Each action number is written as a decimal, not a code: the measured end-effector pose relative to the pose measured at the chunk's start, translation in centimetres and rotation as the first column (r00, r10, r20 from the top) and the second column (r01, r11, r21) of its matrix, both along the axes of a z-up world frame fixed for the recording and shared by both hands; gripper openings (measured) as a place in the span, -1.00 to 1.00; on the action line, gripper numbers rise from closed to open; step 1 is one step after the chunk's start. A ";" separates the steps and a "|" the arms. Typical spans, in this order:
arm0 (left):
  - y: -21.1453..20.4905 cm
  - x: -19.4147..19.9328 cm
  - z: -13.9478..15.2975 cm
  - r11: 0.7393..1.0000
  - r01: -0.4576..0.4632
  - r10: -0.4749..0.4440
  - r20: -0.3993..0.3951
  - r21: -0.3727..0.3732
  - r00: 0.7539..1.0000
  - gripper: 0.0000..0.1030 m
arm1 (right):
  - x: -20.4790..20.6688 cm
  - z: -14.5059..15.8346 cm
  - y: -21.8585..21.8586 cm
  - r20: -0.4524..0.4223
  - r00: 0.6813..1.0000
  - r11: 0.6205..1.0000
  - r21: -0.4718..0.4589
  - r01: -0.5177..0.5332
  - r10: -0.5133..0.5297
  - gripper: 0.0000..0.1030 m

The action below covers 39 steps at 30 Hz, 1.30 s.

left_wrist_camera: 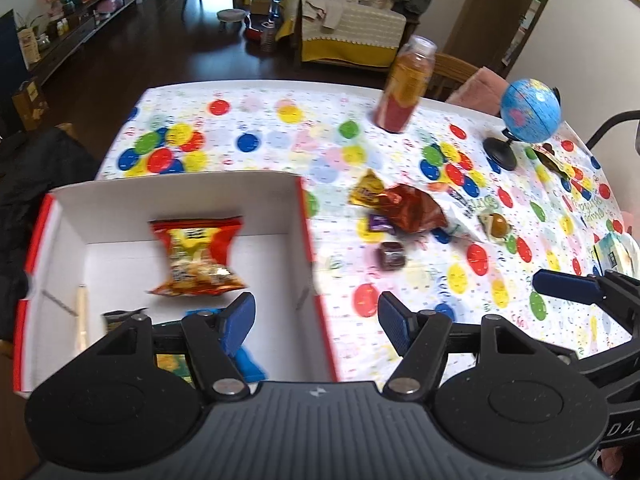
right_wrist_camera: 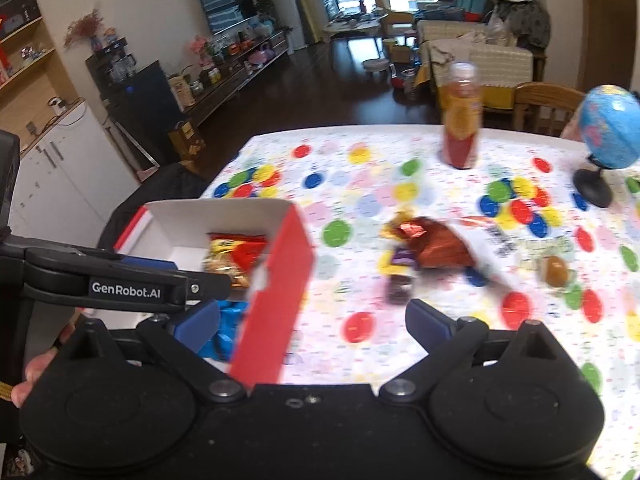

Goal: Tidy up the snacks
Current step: 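Move both tools back toward the clear-wrapped egg and brown chocolate square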

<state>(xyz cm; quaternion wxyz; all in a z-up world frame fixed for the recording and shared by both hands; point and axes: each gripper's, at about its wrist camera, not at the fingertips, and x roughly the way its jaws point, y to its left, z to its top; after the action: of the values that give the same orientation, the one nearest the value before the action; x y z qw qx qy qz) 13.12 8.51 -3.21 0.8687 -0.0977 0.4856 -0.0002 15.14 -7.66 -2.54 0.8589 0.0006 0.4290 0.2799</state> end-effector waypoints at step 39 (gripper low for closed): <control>-11.6 14.7 -11.9 0.994 -0.097 0.107 -0.234 0.055 0.966 0.31 | 18.4 -11.0 -16.2 -0.066 0.987 0.971 -0.205 0.127 -0.144 0.62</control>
<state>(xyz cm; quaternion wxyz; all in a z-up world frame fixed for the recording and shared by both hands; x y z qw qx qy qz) 27.84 -3.10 -15.14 0.8053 -0.1034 0.5800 0.0665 33.55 -23.89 -13.58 0.8536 -0.0450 0.4882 0.1759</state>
